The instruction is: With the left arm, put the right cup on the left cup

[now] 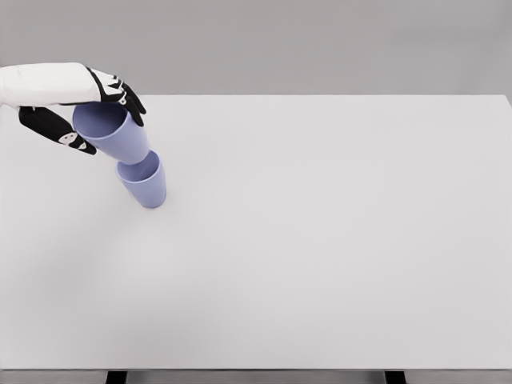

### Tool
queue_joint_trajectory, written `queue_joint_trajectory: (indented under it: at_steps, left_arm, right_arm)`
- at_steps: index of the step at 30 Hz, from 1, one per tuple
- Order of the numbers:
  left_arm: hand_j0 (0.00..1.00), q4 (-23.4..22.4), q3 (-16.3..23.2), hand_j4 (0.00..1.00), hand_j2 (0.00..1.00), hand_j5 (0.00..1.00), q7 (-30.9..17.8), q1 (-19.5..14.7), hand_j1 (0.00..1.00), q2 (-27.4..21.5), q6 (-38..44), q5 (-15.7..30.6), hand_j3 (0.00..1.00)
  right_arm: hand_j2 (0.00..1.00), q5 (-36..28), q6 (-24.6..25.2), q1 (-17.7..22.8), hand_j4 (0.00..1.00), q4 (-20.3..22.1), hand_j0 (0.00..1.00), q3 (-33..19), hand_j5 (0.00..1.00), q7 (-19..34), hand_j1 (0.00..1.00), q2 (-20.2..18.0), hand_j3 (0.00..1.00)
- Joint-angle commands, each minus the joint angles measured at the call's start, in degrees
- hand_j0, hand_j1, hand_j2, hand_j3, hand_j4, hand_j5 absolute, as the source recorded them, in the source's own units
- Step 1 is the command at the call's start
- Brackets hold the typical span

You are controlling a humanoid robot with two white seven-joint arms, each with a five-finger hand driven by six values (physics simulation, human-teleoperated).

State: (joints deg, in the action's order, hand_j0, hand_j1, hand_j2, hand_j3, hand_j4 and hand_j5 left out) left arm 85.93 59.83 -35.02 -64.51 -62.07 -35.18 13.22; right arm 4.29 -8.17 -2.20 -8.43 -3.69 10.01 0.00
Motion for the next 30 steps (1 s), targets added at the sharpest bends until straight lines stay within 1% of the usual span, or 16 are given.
queue_joint_trajectory:
  at_steps: [1,2,4,10,12,30]
  left_arm:
    - [0.58,-0.50,0.11,0.58,0.58,0.58,0.02,0.00,0.58,0.02,0.18,0.41,0.58]
    - [0.58,-0.59,0.11,0.58,0.58,0.58,0.02,0.00,0.58,0.02,0.18,0.32,0.58]
    - [0.58,-1.38,0.02,0.58,0.58,0.58,0.02,1.05,0.58,0.20,0.18,0.23,0.58]
    - [0.58,-1.55,-0.06,0.58,0.58,0.58,0.02,1.05,0.58,1.52,0.18,0.06,0.58]
    - [0.58,-3.40,0.02,0.58,0.58,0.58,0.02,1.23,0.58,2.57,0.18,-0.30,0.58]
    - [0.58,-5.42,0.02,0.58,0.58,0.58,0.02,2.81,0.58,3.28,0.18,-0.56,0.58]
  right_arm:
    - [1.00,0.01,-0.01,0.00,1.00,0.00,1.00,0.00,1.00,0.01,1.00,0.00,1.00]
    - [1.00,0.01,-0.01,0.00,1.00,0.00,1.00,0.00,1.00,0.01,1.00,0.00,1.00]
    - [1.00,0.01,-0.01,0.00,1.00,0.00,1.00,0.00,1.00,0.01,1.00,0.00,1.00]
    - [1.00,0.01,-0.01,0.00,1.00,0.00,1.00,0.00,1.00,0.01,1.00,0.00,1.00]
    - [1.00,0.01,-0.01,0.00,1.00,0.00,1.00,0.00,1.00,0.01,1.00,0.00,1.00]
    - [1.00,0.01,-0.01,0.00,1.00,0.00,1.00,0.00,1.00,0.01,1.00,0.00,1.00]
